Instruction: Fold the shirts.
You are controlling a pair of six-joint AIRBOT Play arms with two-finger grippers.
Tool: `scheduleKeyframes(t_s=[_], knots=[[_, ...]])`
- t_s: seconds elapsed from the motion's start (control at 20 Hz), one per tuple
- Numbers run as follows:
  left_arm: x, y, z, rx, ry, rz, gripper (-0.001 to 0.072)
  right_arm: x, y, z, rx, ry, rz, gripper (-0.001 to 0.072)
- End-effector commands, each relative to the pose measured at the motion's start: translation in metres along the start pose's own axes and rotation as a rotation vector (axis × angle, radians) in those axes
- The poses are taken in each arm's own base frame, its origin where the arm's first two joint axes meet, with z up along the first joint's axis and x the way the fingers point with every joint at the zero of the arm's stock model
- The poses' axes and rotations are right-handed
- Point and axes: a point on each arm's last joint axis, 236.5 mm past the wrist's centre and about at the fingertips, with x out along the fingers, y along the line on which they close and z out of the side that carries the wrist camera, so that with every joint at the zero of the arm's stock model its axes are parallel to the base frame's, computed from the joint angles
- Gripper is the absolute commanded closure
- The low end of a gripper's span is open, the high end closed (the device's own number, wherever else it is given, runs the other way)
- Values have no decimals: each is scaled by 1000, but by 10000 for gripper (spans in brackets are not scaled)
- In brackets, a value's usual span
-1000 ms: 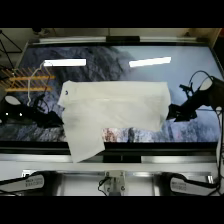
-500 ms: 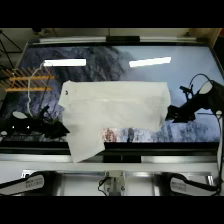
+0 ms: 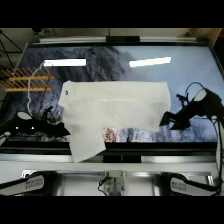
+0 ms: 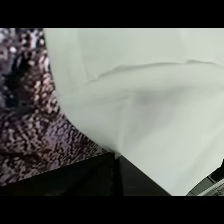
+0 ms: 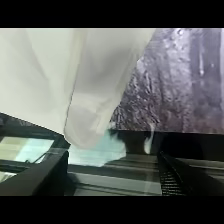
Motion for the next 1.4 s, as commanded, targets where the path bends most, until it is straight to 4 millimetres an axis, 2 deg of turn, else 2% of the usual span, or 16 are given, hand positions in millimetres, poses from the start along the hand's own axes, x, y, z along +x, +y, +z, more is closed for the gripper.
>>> scheduleKeyframes(t_s=[0.0, 0.1, 0.3, 0.35, 0.45, 0.5, 0.7, 0.9, 1.0, 1.15, 1.25, 1.35], knots=[[1, -5, -4, 15, 19, -14, 677, 30, 14, 5, 57, -52, 99, 41], [1, -6, -6, 15, 26, -18, 677, 37, 17, 11, 72, -87, 115, 41], [1, -6, -6, 15, 27, -18, 677, 54, 18, 6, 45, -82, 80, 84], [1, -7, -7, 14, 28, -19, 677, 57, 16, 7, 37, -91, 61, 239], [0, -8, -7, 18, 34, -23, 677, 57, 13, 14, 35, -119, 38, 597], [-2, -10, -4, 27, 29, -24, 677, 55, 13, 16, 36, -130, 37, 665], [-33, -32, 30, 151, -33, -30, 678, 35, 19, 33, -17, -174, 37, 666], [-79, -65, 74, 256, -127, -27, 679, -7, 36, 68, -68, -287, 48, 666], [-101, -78, 97, 306, -193, -12, 679, -36, 40, 97, -81, -407, 36, 667], [-117, -87, 141, 291, -270, -4, 678, -78, 42, 156, -38, -632, 27, 667], [-126, -100, 180, 312, -346, -6, 678, -91, 49, 185, -40, -693, 38, 667], [-134, -109, 224, 298, -432, 1, 677, -96, 57, 215, -63, -721, 35, 667]])
